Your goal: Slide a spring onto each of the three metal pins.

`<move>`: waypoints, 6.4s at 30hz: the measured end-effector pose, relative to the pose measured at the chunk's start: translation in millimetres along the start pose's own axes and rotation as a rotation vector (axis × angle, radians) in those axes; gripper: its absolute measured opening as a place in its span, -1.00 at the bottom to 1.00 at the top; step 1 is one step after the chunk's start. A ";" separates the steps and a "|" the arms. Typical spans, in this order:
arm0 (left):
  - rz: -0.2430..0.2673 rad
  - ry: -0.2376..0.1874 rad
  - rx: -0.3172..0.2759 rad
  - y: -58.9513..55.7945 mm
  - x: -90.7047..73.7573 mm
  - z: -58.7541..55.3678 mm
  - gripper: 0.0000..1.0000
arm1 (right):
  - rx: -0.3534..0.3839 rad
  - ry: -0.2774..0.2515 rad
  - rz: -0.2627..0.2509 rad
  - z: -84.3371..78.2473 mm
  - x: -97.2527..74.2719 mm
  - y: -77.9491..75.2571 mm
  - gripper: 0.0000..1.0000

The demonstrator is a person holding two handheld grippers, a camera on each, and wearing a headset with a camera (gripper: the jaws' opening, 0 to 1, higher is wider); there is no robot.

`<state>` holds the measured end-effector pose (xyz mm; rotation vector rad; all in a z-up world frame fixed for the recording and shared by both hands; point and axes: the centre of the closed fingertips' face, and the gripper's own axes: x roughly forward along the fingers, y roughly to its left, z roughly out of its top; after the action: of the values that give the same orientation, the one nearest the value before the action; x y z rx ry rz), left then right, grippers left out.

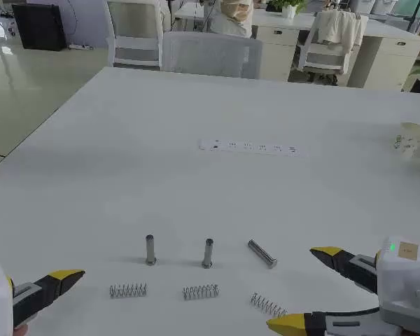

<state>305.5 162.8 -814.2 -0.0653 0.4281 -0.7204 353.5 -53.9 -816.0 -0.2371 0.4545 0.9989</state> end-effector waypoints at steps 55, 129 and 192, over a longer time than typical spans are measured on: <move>0.010 -0.018 -0.009 -0.2 0.2 2.2 0.85 | 0.024 0.013 -0.016 -5.4 -1.4 -5.0 0.74; 0.009 0.000 -0.003 -1.3 1.6 -0.6 0.81 | -0.088 0.099 -0.012 34.3 44.4 -42.9 0.50; 0.015 0.007 -0.005 -0.4 2.0 -1.6 0.75 | 0.004 0.410 -0.071 3.1 97.1 -62.8 -0.70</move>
<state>306.0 161.4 -816.3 -0.0636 0.4370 -0.7051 452.2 -12.5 -859.9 -0.4547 0.8149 0.8795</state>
